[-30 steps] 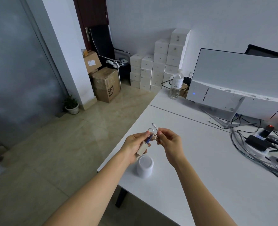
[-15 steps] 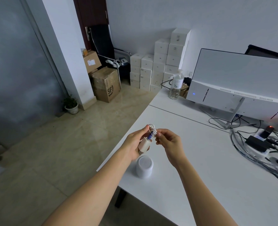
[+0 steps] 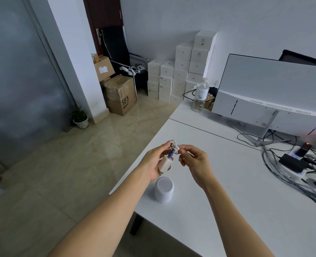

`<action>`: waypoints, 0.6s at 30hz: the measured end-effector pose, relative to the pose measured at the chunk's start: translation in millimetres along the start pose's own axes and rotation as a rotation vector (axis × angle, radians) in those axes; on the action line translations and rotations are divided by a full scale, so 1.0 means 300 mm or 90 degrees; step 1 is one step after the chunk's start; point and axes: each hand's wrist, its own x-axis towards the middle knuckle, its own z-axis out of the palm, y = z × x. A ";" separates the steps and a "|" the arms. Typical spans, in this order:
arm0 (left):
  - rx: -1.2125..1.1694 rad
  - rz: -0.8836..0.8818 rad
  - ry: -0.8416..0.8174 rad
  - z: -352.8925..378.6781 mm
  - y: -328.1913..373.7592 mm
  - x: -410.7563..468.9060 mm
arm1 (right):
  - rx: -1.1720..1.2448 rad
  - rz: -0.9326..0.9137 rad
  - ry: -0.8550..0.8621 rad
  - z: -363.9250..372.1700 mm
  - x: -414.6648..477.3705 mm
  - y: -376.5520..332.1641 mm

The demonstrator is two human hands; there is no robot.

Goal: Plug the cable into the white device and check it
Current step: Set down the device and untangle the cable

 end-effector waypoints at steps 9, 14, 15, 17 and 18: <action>0.084 0.116 0.085 0.012 -0.011 0.015 | 0.029 0.037 -0.027 0.012 -0.003 -0.037; 0.122 0.245 0.098 0.034 -0.018 0.014 | -0.049 0.017 0.063 0.035 0.006 -0.059; 0.128 0.242 0.097 0.033 -0.018 0.015 | -0.051 0.018 0.071 0.036 0.008 -0.058; 0.141 0.200 0.090 0.031 -0.008 0.004 | -0.032 0.025 0.074 0.037 0.011 -0.054; 0.151 0.166 0.087 0.031 -0.001 -0.003 | -0.019 0.029 0.073 0.036 0.012 -0.052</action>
